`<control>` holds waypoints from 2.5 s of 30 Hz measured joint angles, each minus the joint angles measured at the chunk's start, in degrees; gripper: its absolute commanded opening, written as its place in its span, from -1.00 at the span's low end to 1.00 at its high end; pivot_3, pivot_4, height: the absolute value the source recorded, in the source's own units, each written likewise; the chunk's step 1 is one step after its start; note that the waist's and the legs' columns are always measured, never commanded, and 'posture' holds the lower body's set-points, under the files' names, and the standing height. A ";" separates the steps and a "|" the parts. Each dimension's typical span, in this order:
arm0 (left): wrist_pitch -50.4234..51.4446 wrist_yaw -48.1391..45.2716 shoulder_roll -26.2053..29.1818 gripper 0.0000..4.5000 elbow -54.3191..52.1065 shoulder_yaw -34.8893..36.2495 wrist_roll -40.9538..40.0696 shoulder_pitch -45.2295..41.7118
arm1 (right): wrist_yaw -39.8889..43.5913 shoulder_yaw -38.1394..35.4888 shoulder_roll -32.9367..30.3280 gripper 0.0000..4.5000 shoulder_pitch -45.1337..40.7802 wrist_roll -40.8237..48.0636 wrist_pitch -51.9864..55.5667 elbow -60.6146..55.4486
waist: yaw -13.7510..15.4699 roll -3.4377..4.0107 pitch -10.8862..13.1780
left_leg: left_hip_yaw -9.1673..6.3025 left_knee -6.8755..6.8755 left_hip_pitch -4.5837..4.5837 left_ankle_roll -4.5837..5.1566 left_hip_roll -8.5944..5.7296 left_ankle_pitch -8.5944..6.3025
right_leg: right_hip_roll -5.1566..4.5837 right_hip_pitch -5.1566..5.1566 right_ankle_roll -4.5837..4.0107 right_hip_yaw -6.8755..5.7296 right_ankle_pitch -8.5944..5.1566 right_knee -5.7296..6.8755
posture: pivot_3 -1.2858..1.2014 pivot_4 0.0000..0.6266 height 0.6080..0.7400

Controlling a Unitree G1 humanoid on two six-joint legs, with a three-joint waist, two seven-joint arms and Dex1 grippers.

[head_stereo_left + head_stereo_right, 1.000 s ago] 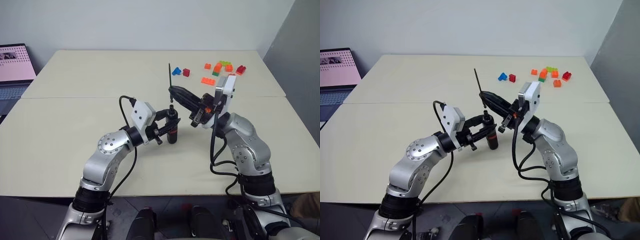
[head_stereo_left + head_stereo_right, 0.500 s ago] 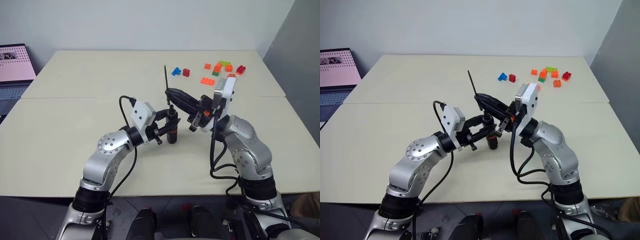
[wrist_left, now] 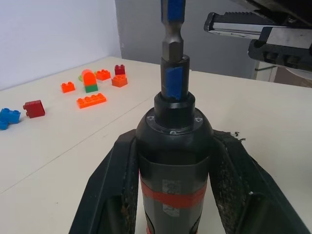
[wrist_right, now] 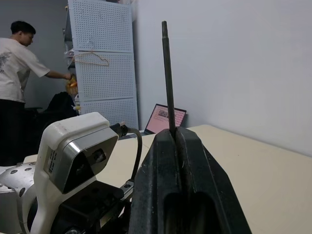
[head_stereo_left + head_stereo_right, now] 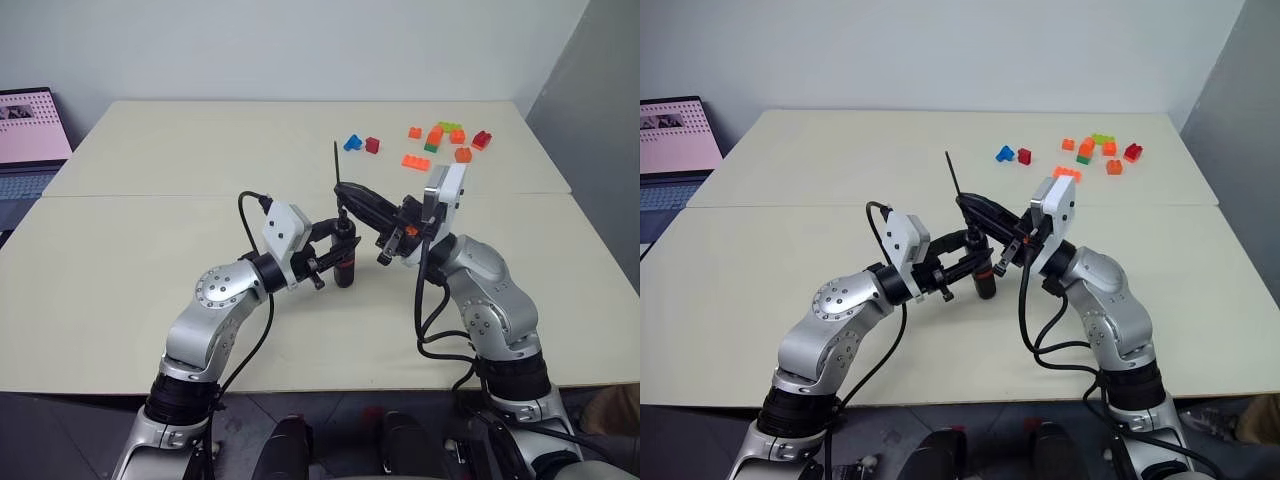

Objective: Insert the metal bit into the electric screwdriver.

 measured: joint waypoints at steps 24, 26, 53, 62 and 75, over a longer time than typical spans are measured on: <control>0.06 -0.12 0.07 -0.26 -0.04 0.00 0.00 0.00 | -1.18 -0.13 0.17 -1.00 -0.05 0.20 0.41 -0.05 | 0.00 0.00 0.00 | 0.00 0.00 0.00 0.00 0.00 0.00 | 0.01 0.00 0.00 0.00 0.00 0.00 | 0.03 -0.52 1.00; 0.06 -0.12 0.07 -0.26 -0.04 0.00 0.00 0.01 | -1.15 -0.14 0.14 -1.00 -0.04 0.20 0.41 -0.05 | 0.00 0.00 0.00 | 0.00 0.00 0.00 0.00 0.00 0.00 | 0.01 0.00 0.00 0.00 0.00 0.00 | 0.03 -0.52 1.00; 0.11 -0.06 0.07 -0.26 -0.36 -0.05 0.11 0.22 | -2.48 -0.77 0.05 -1.00 0.04 2.10 3.37 -4.04 | 0.00 0.00 0.00 | -0.01 0.00 0.00 0.00 0.00 0.00 | 0.01 0.00 0.00 0.00 0.00 -0.01 | 0.03 -0.52 1.00; 0.11 -0.07 0.07 -0.26 -0.37 -0.07 0.12 0.22 | -2.31 -0.04 0.09 -1.00 0.16 0.16 2.18 -2.74 | 0.01 0.00 0.00 | -0.01 0.00 0.00 0.00 0.00 0.00 | 0.01 0.00 -0.01 0.00 0.00 -0.01 | 0.03 -0.52 1.00; 0.13 -0.12 0.07 -0.26 -0.38 -0.07 0.13 0.22 | -2.18 -0.10 -0.17 -1.00 1.18 0.15 1.75 -2.47 | 0.01 0.00 0.00 | 0.00 -0.01 0.00 0.00 0.00 0.00 | 0.01 0.01 -0.01 0.00 0.00 -0.01 | 0.03 -0.52 1.00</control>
